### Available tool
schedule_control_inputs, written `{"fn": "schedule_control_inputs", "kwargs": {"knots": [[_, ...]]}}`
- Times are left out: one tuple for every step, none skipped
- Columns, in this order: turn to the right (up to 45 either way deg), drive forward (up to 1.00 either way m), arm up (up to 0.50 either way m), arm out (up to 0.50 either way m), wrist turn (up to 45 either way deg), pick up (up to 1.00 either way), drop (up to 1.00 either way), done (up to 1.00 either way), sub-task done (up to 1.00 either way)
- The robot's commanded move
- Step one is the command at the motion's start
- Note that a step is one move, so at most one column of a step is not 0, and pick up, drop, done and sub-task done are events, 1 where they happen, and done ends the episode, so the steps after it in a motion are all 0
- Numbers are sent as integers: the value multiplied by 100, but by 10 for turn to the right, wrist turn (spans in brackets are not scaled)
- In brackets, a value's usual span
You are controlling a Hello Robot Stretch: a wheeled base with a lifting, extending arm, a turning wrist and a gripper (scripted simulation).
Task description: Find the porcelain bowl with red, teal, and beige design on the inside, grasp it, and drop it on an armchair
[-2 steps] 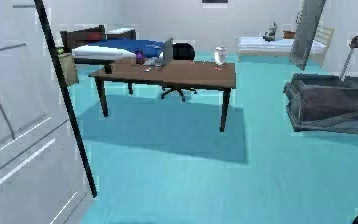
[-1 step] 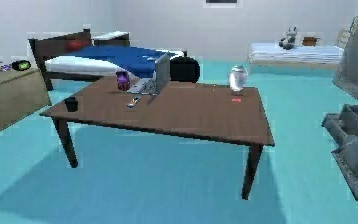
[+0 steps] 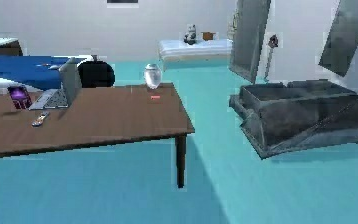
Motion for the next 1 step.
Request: {"fn": "schedule_control_inputs", "kwargs": {"knots": [[0, 10, 0, 0, 0, 0, 0, 0, 0]]}}
